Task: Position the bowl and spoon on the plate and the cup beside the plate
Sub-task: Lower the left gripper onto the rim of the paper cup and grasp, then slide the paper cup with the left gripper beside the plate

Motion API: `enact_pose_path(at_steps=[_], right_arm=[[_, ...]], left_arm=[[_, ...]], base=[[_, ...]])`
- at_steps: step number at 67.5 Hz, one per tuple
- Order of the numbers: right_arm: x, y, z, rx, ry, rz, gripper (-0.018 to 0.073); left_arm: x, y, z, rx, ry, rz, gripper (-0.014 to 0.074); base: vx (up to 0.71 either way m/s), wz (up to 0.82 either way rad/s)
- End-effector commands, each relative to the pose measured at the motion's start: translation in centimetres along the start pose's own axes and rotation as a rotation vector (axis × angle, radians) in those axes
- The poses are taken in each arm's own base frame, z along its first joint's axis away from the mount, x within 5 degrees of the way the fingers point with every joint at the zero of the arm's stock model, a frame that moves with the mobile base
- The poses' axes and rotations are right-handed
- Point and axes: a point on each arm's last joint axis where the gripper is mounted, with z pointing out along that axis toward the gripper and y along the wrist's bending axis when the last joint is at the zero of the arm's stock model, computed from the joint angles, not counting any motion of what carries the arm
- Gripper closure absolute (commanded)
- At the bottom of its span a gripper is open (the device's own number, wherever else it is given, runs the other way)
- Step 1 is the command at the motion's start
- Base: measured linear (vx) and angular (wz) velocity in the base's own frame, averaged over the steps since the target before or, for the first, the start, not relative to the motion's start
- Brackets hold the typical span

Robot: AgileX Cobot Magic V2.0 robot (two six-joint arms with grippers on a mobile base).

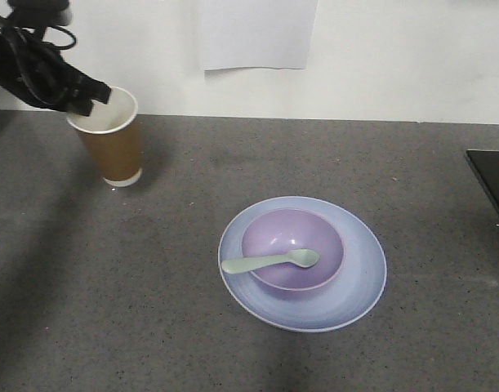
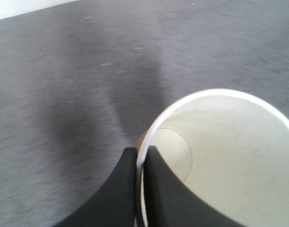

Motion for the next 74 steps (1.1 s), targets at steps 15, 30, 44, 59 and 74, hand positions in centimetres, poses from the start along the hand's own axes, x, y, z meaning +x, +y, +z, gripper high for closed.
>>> enact_pose_path(at_steps=[15,30,44,59,74], right_arm=[[-1.3,-0.5,-1.3,0.007,-0.119,0.004,0.0565],[-1.3,-1.0,-3.0,0.012,-0.162,0.017,0.0565],[-1.3,-1.5,-4.7,0.017,-0.206,0.03,0.0565],[-1.2,-1.6,-5.0,0.019,-0.203,0.034,0.0565],[-1.1,-1.6,-5.0,0.018,-0.201,0.039,0.0565]], left_arm=[[-1.2,-8.3,-2.2,0.118,-0.091,0.157,0.0596],[-0.8,-10.4,-0.6,0.156,-0.044,0.17,0.0594],[-0.5,-10.8,0.9,0.171,0.0,0.17,0.0593],[-0.3,-10.7,1.6,0.172,0.025,0.145,0.0593],[-0.3,-10.7,1.6,0.172,0.027,0.146,0.059]], base=[[0.0,0.0],[0.0,0.0],[0.0,0.0],[0.0,0.0],[0.0,0.0]])
